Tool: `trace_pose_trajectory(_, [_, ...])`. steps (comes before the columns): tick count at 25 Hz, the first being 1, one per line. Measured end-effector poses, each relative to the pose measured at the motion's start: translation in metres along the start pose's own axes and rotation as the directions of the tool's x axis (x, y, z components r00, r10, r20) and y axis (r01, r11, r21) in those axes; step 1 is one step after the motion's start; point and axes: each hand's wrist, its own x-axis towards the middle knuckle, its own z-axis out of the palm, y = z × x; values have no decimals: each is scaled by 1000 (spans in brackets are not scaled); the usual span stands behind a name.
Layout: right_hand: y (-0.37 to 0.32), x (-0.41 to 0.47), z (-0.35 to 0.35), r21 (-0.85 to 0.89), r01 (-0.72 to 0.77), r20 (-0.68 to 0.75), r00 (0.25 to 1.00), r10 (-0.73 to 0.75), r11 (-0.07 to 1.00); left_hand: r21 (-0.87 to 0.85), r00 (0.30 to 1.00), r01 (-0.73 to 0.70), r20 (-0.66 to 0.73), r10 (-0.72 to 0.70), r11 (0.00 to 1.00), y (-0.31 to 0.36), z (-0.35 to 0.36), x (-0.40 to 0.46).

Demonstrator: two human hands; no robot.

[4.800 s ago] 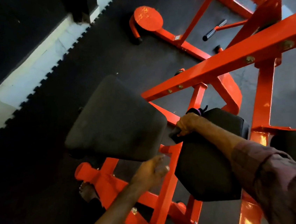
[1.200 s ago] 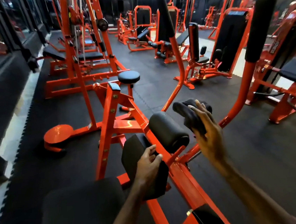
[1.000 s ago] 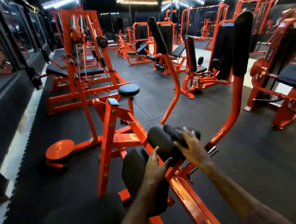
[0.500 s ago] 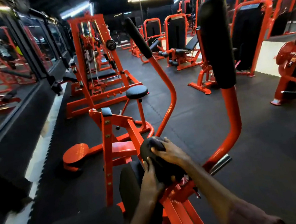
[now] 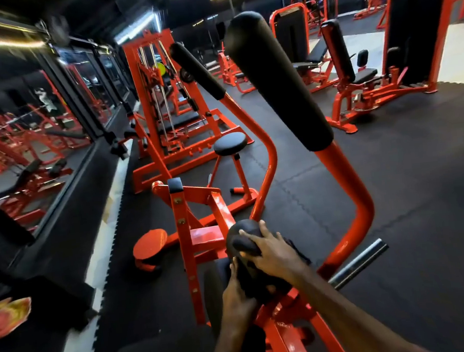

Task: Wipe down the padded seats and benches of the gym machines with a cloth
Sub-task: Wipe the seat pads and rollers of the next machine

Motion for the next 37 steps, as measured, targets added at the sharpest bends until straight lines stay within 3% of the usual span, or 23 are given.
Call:
trace_pose_trajectory(5, [-27, 47, -13, -20, -54, -17, 998, 54, 998, -86, 998, 48, 54, -43, 995, -5, 2, -4])
trace_pose_trajectory(11, [4, -35, 6, 2, -40, -85, 996, 40, 999, -257, 998, 49, 43, -40, 965, -22, 5, -7])
trace_pose_trajectory(18, [-36, 45, -9, -128, -36, -13, 999, 34, 991, -277, 1000, -15, 7, 18, 961, -9, 14, -9])
trace_pose_trajectory(25, [5, -24, 2, 49, -41, -52, 998, 43, 998, 66, 987, -61, -146, 70, 996, 13, 19, 1])
trace_pose_trajectory(27, [0, -18, -4, 16, -62, -36, 997, 63, 998, 192, 981, -102, -144, 131, 976, 13, 23, 2])
trace_pose_trajectory(29, [-17, 7, -12, -45, -89, -30, 996, 88, 995, 206, 981, -92, -151, 125, 974, 12, 26, 1])
trace_pose_trajectory(30, [-27, 20, -17, -53, -98, -31, 995, 96, 994, 172, 984, -67, -152, 93, 983, 13, 25, -1])
trace_pose_trajectory(32, [-38, 33, -19, -76, -89, -33, 996, 87, 993, -73, 989, 13, -144, -23, 997, 14, 19, -9])
trace_pose_trajectory(34, [-31, 17, -11, -116, -39, -48, 998, 33, 992, -322, 990, 94, -72, -124, 942, 12, 14, -12])
trace_pose_trajectory(37, [-7, -41, 11, -170, 94, -35, 994, -101, 981, -551, 983, 180, 72, -168, 815, 2, 18, -11])
